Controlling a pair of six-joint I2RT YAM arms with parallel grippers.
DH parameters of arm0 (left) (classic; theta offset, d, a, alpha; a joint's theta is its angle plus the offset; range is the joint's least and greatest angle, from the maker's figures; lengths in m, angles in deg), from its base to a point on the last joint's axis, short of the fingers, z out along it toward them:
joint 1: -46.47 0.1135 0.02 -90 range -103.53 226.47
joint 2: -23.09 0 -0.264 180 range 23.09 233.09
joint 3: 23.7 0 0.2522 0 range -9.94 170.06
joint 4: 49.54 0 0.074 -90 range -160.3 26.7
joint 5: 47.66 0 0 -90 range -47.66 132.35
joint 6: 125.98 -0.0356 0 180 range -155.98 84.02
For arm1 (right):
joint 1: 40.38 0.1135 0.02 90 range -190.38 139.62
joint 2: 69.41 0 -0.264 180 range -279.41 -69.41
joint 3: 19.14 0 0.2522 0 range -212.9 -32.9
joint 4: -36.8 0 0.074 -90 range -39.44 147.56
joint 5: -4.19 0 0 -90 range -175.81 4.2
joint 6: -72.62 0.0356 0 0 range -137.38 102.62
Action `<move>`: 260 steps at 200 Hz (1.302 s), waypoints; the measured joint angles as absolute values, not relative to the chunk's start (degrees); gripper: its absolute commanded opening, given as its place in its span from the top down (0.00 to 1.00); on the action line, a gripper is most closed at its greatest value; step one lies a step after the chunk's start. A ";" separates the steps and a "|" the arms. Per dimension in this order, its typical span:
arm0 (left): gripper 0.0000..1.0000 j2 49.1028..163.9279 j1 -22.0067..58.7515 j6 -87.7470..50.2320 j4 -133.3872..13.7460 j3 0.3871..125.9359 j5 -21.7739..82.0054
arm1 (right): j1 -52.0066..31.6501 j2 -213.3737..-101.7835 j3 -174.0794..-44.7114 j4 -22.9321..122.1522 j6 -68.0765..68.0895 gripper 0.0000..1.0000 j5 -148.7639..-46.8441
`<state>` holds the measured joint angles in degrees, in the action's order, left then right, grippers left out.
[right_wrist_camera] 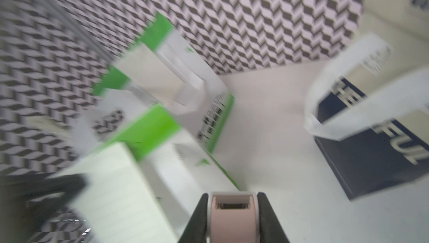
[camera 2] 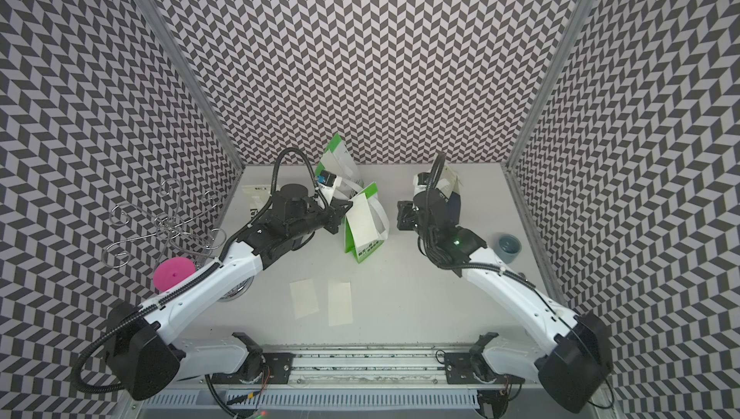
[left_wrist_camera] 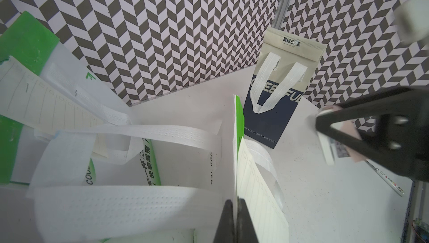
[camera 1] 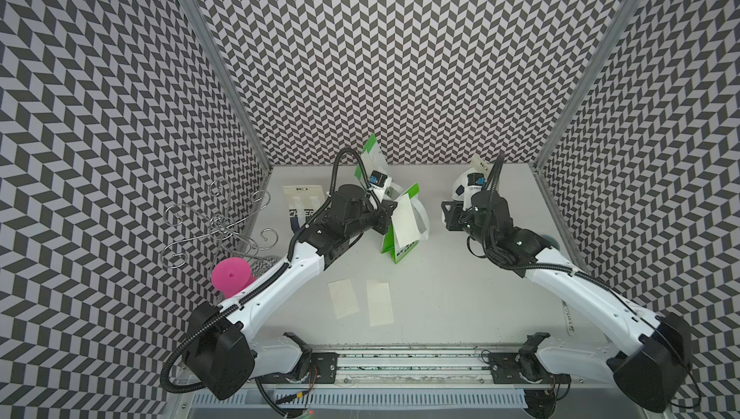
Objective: Staple the receipts to the bags
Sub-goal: Place the stapler in the takeout bag.
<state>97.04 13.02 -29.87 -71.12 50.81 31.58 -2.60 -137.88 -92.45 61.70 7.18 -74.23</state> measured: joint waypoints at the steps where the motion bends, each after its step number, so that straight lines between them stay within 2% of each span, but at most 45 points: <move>1: 1.00 97.04 13.00 -29.87 -71.12 50.81 31.58 | -2.45 -137.77 -92.45 61.33 7.03 0.92 -74.28; 33: 1.00 97.04 12.01 -29.89 -71.07 50.79 32.24 | 1.07 -136.81 -92.21 47.45 4.99 0.92 -76.75; 92: 1.00 97.04 10.48 -29.91 -70.81 50.72 34.03 | 1.07 -146.41 -92.24 30.94 3.66 0.93 -83.00; 144: 1.00 97.04 9.78 -30.13 -70.70 50.70 34.62 | 1.07 -151.89 -93.94 27.45 3.81 0.94 -85.34; 260: 1.00 97.02 9.37 -30.37 -70.70 50.70 34.88 | 1.07 -155.15 -96.13 26.07 3.62 0.94 -85.38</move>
